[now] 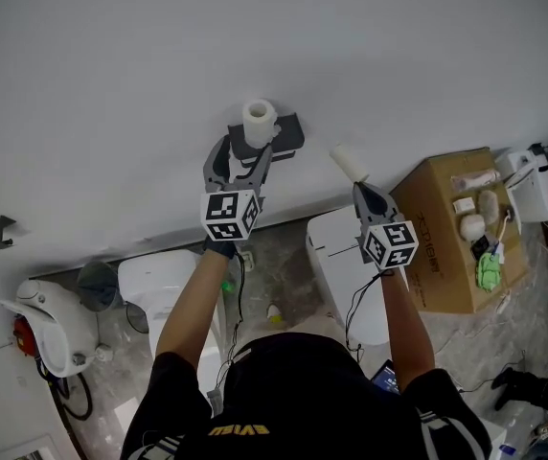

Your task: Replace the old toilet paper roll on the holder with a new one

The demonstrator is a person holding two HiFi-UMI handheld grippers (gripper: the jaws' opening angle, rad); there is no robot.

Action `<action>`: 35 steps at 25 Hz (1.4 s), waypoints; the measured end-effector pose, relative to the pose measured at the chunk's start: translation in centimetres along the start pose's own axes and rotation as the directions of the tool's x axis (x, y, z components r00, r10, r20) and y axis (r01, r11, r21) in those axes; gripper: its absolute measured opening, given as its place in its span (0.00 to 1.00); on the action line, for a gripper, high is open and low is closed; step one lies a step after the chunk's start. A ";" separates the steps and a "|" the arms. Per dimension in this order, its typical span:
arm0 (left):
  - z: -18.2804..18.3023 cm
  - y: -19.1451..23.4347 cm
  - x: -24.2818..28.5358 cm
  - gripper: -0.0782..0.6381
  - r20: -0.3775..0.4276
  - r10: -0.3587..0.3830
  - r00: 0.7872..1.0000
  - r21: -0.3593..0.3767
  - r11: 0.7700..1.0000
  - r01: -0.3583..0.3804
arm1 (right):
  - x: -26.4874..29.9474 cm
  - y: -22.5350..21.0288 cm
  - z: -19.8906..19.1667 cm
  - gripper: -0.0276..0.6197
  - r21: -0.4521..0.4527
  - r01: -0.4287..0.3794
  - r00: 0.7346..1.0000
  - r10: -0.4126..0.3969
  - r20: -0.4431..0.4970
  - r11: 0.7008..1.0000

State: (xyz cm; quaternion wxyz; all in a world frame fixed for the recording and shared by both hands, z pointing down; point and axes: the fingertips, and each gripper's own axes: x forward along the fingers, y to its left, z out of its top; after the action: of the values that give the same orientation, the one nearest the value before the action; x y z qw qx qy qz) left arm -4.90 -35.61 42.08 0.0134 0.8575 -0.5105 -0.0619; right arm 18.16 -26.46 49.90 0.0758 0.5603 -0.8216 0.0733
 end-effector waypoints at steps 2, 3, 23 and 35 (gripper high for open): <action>-0.3 -0.3 1.0 0.63 -0.013 -0.007 1.000 0.015 1.000 0.007 | -0.6 -0.3 0.2 0.04 0.006 0.009 1.000 -0.009 0.007 1.000; -0.5 -0.3 1.4 0.63 -0.019 -0.008 1.000 0.021 1.000 0.008 | -0.9 -0.4 0.3 0.03 0.007 0.013 1.000 -0.013 0.011 1.000; -2.1 0.5 5.6 0.63 -0.105 0.092 0.990 0.075 0.994 -0.084 | -3.2 -0.4 1.6 0.04 0.029 0.036 0.998 -0.037 0.050 0.999; -2.8 0.6 5.9 0.48 -0.165 0.111 0.980 0.167 0.982 -0.083 | -3.6 -0.6 1.7 0.04 0.043 0.047 0.997 -0.049 0.057 0.998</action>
State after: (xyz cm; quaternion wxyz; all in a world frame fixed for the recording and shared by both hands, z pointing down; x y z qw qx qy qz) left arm -2.34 -41.16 44.35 -0.0079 0.8320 -0.5520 0.0546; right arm 19.99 -23.75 47.47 0.0419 0.5832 -0.8080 0.0725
